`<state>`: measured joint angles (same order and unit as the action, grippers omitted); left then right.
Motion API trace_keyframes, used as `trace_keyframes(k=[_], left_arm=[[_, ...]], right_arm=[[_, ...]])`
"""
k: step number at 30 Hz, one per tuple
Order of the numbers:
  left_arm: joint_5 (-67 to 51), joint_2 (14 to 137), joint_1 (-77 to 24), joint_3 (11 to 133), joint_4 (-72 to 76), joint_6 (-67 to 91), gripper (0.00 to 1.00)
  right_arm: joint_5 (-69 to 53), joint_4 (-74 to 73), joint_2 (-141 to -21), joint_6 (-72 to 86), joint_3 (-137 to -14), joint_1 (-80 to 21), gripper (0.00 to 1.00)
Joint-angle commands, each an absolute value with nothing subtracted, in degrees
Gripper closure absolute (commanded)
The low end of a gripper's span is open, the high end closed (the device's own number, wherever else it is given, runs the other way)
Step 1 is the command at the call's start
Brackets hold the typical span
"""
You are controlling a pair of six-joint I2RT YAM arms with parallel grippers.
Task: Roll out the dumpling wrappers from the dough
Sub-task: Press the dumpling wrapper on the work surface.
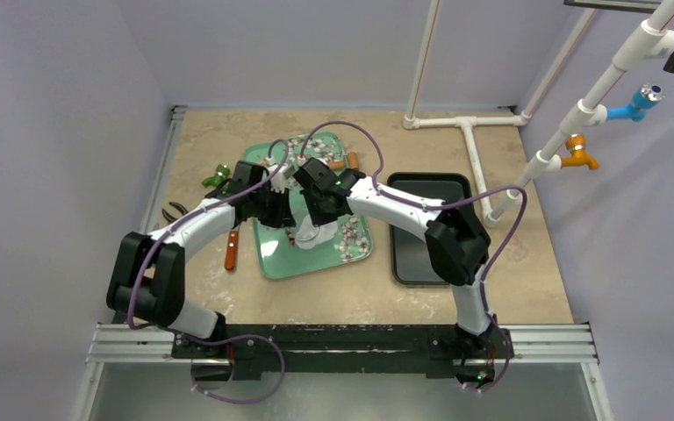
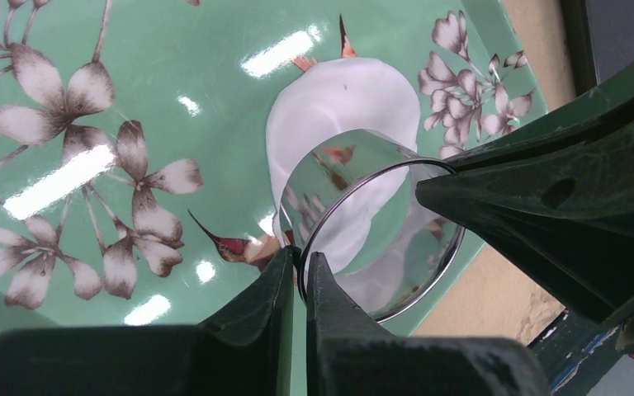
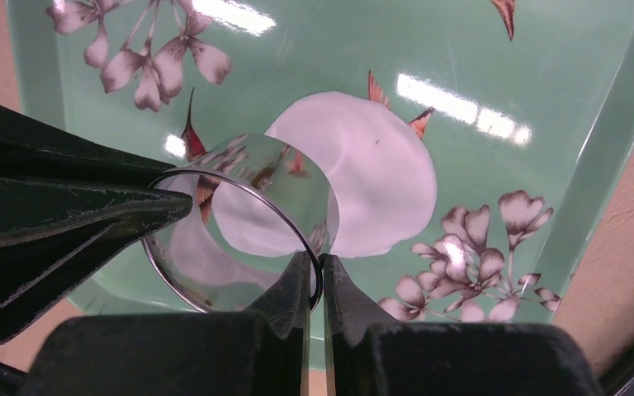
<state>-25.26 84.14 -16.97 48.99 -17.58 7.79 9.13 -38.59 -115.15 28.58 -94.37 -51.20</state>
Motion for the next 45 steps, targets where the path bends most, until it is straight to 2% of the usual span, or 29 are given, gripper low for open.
trace_keyframes(k=[1, 7, 14, 45], left_arm=[[-32.05, 85.59, -17.99, 52.61, -19.85, 5.98, 1.0], [-36.39, 88.43, -18.46, 54.57, -21.6, 7.33, 1.0], [-36.72, 90.78, -19.42, 55.61, -22.55, 7.08, 1.0], [-37.53, 97.99, -19.27, 57.96, -21.81, 7.91, 1.0]], right_arm=[[10.34, -40.01, -116.13, 27.31, -95.6, -49.63, 1.0], [6.24, -40.85, -114.76, 25.21, -94.2, -46.77, 1.0], [2.34, -41.29, -118.56, 23.69, -95.62, -44.84, 1.0], [4.23, -41.77, -123.65, 22.92, -96.46, -42.36, 1.0]])
